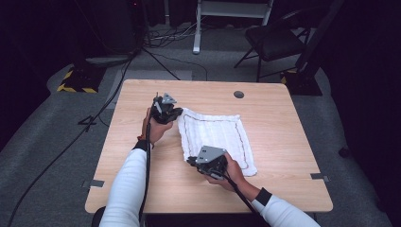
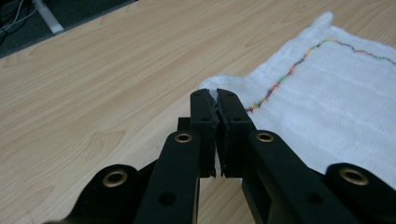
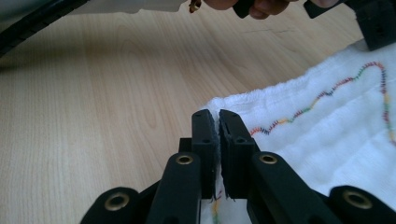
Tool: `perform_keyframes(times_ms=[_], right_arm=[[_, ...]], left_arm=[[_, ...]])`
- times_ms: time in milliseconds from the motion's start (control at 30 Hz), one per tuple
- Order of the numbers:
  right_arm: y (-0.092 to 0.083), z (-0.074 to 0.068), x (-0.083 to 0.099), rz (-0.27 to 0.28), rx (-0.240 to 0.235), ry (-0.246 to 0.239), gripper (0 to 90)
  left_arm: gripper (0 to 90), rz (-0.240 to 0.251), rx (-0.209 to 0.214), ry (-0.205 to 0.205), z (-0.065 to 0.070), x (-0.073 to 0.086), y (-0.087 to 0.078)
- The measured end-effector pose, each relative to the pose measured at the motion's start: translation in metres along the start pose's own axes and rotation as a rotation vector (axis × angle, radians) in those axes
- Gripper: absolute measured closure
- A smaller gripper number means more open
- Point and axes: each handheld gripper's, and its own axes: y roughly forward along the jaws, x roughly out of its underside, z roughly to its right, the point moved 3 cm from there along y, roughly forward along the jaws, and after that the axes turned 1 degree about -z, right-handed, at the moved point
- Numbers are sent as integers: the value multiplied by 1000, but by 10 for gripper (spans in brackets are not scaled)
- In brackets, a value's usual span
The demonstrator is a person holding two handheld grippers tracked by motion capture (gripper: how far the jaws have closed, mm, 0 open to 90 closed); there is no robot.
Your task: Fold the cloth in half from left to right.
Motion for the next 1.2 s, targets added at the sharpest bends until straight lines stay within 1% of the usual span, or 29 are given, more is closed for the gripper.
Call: perform_keyframes(times_ms=[33,133,233,300,333,367,433,533,567,600,667,733,833,1000,1067,1200], right_arm=[[-3,2,2,3,7,7,855],[-13,7,6,10,27,14,855],[-25,13,10,23,45,34,856],[-31,16,12,29,53,42,855],[-35,18,13,32,58,43,855],[-38,20,14,33,65,48,855],[-44,24,18,32,73,60,856],[-53,28,24,33,87,69,855],[-57,30,26,34,92,73,856],[-60,32,28,35,99,78,855],[-68,36,33,35,112,87,856],[-76,40,39,33,124,105,855],[-86,45,48,31,133,130,855],[-97,49,63,9,150,145,855],[-101,51,68,5,155,159,855],[-110,52,78,-8,171,171,855]], left_arm=[[864,-2,2,10,2,-3,1],[864,16,6,19,10,-13,6],[864,21,5,25,16,-21,11],[864,19,10,33,20,-27,17],[864,24,14,29,23,-30,20],[864,20,18,36,25,-33,22],[864,28,18,41,32,-39,28],[863,33,31,56,40,-48,35],[864,36,35,54,44,-51,38],[864,33,34,65,47,-53,40],[864,36,46,72,53,-59,46],[864,36,47,84,59,-64,53],[864,26,61,98,70,-70,63],[863,17,78,121,86,-79,78],[863,4,80,145,93,-81,85],[863,-5,93,156,105,-84,96]])
